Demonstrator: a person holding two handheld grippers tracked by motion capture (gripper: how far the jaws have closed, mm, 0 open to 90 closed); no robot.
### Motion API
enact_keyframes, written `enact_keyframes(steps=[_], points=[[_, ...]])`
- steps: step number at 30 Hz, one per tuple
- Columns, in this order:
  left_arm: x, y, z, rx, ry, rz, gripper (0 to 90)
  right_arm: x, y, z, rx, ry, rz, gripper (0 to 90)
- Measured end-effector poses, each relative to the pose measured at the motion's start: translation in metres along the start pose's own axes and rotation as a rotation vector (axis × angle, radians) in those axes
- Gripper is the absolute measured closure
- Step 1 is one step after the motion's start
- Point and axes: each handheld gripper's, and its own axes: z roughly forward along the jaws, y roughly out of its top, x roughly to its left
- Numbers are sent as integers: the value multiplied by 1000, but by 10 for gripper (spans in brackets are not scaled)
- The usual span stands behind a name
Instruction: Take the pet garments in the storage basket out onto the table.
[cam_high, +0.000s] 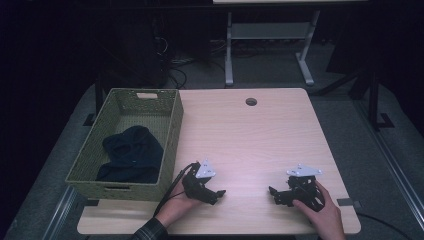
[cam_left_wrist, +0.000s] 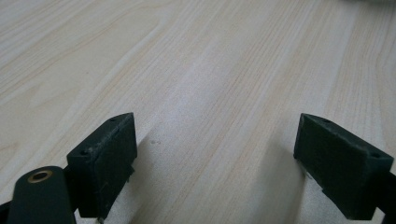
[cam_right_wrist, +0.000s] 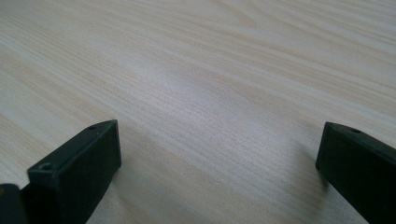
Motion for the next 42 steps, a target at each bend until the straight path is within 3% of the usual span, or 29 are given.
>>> enact_keyframes(steps=[10,20,37,42], points=[[0,2,0,17,2,-2,129,0,0,0,2,1,-4,0],[4,5,-4,31,-11,-34,134,-1,0,0,2,3,-5,0],[9,9,-14,-6,-10,-58,135,0,0,0,1,3,-4,0],[11,13,-18,-8,-7,-49,135,0,0,0,1,3,-4,0]])
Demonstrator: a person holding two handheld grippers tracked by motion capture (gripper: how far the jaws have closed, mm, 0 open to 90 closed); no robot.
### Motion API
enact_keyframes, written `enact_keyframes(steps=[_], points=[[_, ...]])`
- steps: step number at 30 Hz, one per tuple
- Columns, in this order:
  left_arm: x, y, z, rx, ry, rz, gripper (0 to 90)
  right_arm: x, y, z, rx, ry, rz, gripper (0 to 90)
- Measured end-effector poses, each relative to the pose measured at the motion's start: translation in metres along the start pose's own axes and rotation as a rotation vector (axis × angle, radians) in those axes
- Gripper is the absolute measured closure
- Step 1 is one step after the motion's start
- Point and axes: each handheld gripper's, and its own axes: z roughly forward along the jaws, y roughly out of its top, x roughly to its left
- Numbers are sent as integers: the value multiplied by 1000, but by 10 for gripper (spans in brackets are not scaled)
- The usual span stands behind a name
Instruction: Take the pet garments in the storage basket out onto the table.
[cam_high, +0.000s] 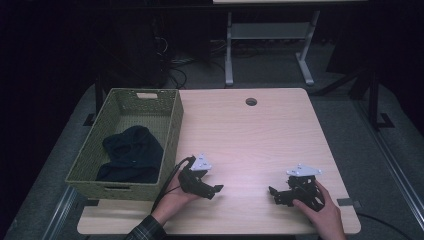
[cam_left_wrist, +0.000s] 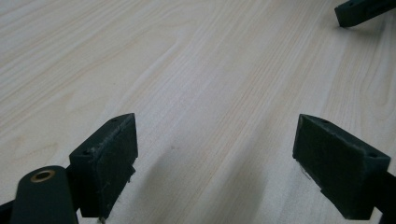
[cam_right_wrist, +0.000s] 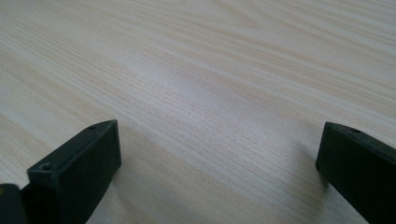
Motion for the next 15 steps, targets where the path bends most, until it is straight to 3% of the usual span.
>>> enact_keyframes(steps=[15], points=[[3,7,-8,-19,4,-6,136,0,0,0,1,0,0,0]])
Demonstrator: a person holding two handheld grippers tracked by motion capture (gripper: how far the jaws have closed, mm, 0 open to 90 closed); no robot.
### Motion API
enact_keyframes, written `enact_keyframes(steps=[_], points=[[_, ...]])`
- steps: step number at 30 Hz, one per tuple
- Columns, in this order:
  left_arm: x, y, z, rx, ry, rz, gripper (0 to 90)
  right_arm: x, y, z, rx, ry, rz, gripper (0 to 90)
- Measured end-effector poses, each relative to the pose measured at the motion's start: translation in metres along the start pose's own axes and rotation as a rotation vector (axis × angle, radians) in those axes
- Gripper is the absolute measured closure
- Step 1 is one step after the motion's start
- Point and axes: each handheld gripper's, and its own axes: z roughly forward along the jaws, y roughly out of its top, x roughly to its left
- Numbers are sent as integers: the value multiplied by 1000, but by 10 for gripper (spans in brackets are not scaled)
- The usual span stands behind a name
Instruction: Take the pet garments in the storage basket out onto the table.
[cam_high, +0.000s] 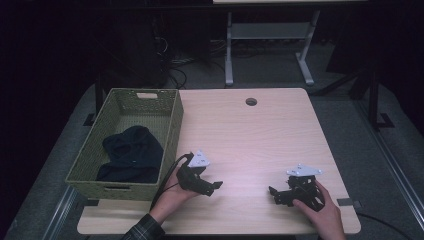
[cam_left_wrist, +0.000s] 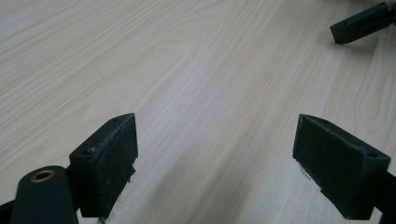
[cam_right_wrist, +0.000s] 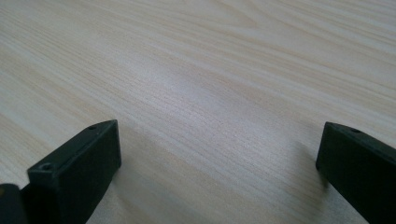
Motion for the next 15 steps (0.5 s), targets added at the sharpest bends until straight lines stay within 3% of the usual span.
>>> enact_keyframes(steps=[15], points=[[-1,5,-3,7,-10,-9,136,0,0,0,0,-1,0,0]])
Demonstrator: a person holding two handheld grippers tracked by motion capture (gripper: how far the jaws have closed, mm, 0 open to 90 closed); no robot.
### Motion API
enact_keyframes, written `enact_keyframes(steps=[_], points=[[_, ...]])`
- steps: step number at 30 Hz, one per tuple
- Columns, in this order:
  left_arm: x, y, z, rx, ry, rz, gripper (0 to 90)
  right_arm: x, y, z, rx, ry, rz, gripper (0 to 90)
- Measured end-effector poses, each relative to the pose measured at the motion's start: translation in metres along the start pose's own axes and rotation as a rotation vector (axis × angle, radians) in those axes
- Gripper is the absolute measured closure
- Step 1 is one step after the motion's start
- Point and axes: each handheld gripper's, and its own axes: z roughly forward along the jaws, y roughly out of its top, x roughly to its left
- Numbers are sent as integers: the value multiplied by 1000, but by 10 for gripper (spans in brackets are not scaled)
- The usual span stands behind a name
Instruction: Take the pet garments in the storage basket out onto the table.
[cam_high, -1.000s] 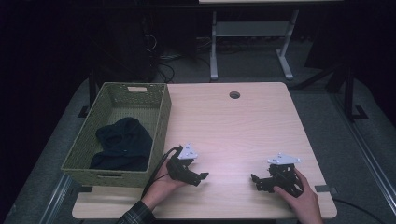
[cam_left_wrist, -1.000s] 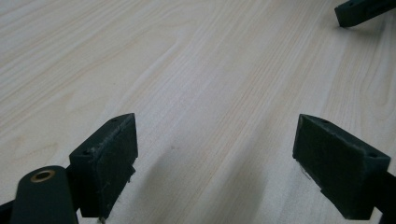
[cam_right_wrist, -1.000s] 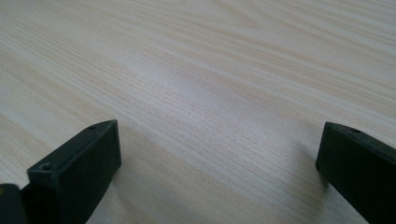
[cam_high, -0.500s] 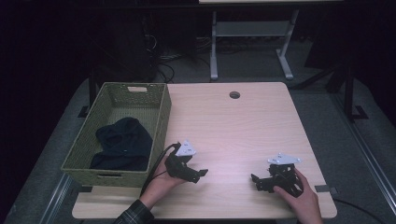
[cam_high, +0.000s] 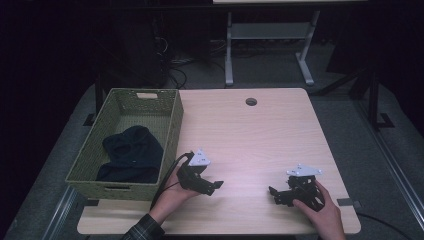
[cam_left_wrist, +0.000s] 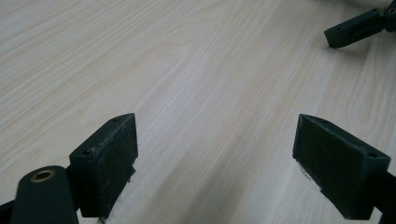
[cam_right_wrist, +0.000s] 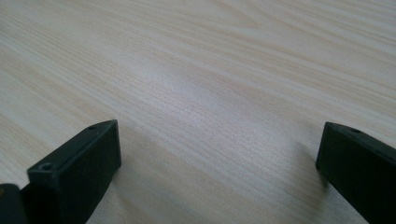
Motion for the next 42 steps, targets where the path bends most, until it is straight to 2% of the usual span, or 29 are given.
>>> enact_keyframes(steps=[18,24,37,42], points=[[2,12,-12,-21,-12,-38,136,0,0,0,0,0,0,0],[3,16,-16,-18,-15,-30,136,0,0,0,0,0,1,0],[4,27,-26,-37,-26,-40,136,0,0,0,2,1,6,0],[5,32,-30,-34,-18,-39,136,0,0,0,0,-1,3,0]])
